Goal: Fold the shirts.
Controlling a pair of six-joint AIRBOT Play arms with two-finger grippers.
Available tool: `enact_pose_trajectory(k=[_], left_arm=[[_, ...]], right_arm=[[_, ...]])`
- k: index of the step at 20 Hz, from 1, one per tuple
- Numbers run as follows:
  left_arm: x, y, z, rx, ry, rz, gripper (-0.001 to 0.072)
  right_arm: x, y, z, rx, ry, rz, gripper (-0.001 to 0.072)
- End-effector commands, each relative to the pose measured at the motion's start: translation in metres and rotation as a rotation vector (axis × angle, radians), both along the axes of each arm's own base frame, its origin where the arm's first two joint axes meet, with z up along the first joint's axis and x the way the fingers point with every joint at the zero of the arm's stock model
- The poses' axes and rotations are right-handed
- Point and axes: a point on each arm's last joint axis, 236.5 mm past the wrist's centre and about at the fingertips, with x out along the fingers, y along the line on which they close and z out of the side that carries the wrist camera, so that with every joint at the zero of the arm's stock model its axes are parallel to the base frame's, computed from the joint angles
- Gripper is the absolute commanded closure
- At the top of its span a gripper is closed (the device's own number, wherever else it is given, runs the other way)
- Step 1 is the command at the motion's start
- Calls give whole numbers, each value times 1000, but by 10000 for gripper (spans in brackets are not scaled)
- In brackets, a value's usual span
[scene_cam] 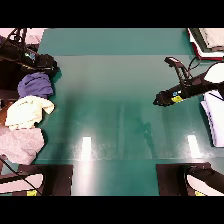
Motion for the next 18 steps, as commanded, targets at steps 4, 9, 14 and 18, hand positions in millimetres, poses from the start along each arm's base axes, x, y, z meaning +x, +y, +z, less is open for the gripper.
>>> enact_pose_trajectory(k=[4,9,14,18], left_arm=[[0,0,0,0,-1,1,680],[0,0,0,0,-1,1,680],[11,-8,10,-60,-39,35,680],[28,-10,23,-94,-116,64,679]], right_arm=[[-1,1,1,1,1,2,693],[1,1,1,1,-4,0,693],[4,1,1,3,-17,-6,693],[5,1,2,4,-20,-8,693]])
